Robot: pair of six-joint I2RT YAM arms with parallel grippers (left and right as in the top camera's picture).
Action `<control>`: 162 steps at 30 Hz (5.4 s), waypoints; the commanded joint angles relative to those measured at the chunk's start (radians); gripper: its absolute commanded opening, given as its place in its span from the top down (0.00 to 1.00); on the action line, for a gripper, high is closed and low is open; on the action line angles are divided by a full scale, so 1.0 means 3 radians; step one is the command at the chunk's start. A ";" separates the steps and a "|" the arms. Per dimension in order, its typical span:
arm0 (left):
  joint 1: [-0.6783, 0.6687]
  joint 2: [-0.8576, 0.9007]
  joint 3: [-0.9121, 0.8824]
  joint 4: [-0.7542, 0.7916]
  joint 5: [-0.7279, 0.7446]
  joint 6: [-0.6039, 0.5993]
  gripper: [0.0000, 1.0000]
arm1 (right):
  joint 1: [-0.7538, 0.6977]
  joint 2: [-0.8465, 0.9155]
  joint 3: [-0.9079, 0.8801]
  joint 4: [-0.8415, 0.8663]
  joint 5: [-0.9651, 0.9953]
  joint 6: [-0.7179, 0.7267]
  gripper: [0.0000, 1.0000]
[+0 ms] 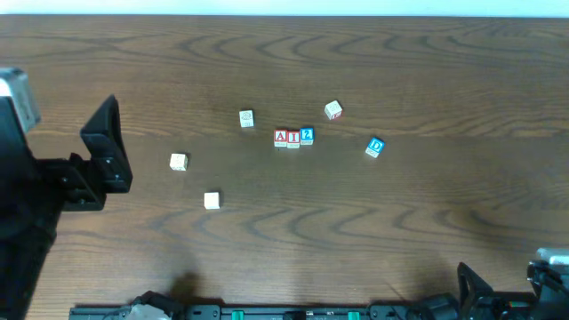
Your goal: Spell out Ai2
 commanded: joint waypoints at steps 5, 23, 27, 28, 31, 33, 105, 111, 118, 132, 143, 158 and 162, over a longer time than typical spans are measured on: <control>0.0476 -0.0904 -0.1593 0.0506 0.0172 0.0014 0.05 | 0.0009 -0.0008 -0.0001 -0.0005 0.0010 -0.0006 0.01; 0.0902 -0.3043 -0.5217 0.1919 0.0286 -0.0032 0.05 | 0.0009 -0.0008 -0.0001 -0.0005 0.0010 -0.0006 0.01; 0.0987 -0.3290 -0.5645 0.2073 0.0294 -0.0186 0.05 | 0.0009 -0.0008 -0.0001 -0.0005 0.0010 -0.0006 0.01; 0.0993 -0.3343 -0.5735 0.2104 0.0292 -0.0195 0.05 | 0.0009 -0.0008 -0.0001 -0.0005 0.0010 -0.0006 0.01; 0.0993 -0.3474 -0.5959 0.2183 0.0294 -0.0196 0.05 | 0.0009 -0.0008 -0.0001 -0.0005 0.0010 -0.0006 0.01; 0.0993 -0.3549 -0.6095 0.2229 0.0295 -0.0212 0.05 | 0.0009 -0.0008 -0.0001 -0.0005 0.0010 -0.0006 0.01; 0.0991 -0.3834 -0.7000 0.2743 0.0434 -0.0239 0.05 | -0.0637 -0.0614 -0.0959 0.1368 -0.0207 -0.0481 0.01; 0.0991 -0.3834 -0.7000 0.2743 0.0434 -0.0239 0.05 | -0.0722 -0.1053 -0.1601 0.1806 -0.0239 -0.0482 0.01; 0.0991 -0.3834 -0.7000 0.2743 0.0434 -0.0239 0.05 | -0.0724 -0.1405 -0.2429 0.2277 -0.0240 -0.0479 0.01; 0.0991 -0.3834 -0.7000 0.2743 0.0434 -0.0239 0.05 | -0.0740 -0.1666 -0.3475 0.2670 -0.0229 -0.0478 0.01; 0.0991 -0.3834 -0.7000 0.2743 0.0434 -0.0239 0.05 | -0.0739 -0.1666 -0.4064 0.2692 -0.0306 -0.0441 0.01; 0.0991 -0.3834 -0.7000 0.2743 0.0434 -0.0239 0.05 | -0.0736 -0.1666 -0.4187 0.2591 -0.0415 -0.0444 0.01; 0.0991 -0.3834 -0.7000 0.2743 0.0434 -0.0239 0.05 | -0.0736 -0.1666 -0.4187 0.2591 -0.0415 -0.0444 0.01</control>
